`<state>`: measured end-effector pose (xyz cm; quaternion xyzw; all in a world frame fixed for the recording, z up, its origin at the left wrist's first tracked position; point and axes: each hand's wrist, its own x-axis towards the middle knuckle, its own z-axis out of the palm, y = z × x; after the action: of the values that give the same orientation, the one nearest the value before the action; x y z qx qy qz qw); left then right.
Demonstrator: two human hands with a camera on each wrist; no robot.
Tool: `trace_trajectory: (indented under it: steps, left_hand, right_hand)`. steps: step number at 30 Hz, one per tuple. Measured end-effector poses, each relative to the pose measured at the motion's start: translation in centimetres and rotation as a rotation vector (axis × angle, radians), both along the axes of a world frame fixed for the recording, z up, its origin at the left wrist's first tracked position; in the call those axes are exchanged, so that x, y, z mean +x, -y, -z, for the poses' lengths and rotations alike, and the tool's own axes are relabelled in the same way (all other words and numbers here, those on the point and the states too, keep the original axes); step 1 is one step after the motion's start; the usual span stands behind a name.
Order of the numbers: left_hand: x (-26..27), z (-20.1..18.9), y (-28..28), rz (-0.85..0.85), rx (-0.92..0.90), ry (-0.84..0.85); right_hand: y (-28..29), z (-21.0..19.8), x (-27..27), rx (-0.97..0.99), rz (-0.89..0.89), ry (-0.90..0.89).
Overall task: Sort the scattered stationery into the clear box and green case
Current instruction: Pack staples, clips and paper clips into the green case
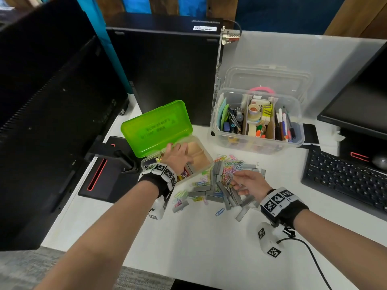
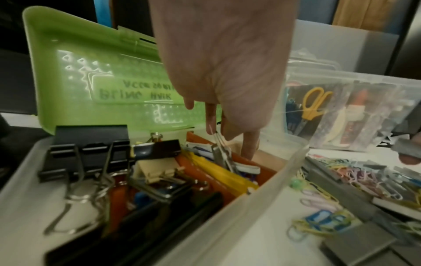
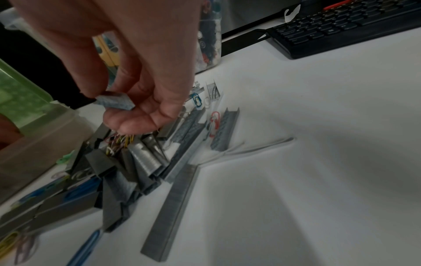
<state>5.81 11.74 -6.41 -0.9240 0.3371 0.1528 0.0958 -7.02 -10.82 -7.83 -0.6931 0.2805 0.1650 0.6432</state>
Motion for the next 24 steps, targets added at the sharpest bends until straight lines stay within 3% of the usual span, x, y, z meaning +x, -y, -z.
trace_trajectory:
  steps: [8, 13, 19, 24]
  left_hand:
    - [-0.2, -0.7, 1.0, -0.069, -0.06, -0.052]
    - [-3.9, -1.2, 4.9, -0.025, -0.325, 0.048]
    - [-7.3, 0.3, 7.8, -0.22, -0.077, -0.045]
    - [-7.1, 0.8, 7.8, -0.352, -0.139, -0.107]
  right_hand:
    - [0.0, -0.1, -0.1, -0.08, 0.044, 0.049]
    - [0.4, 0.0, -0.6, -0.118, 0.122, 0.086]
    - [1.1, 0.3, -1.7, -0.057, 0.17, 0.068]
    - [1.4, 0.7, -2.1, -0.012, 0.172, 0.065]
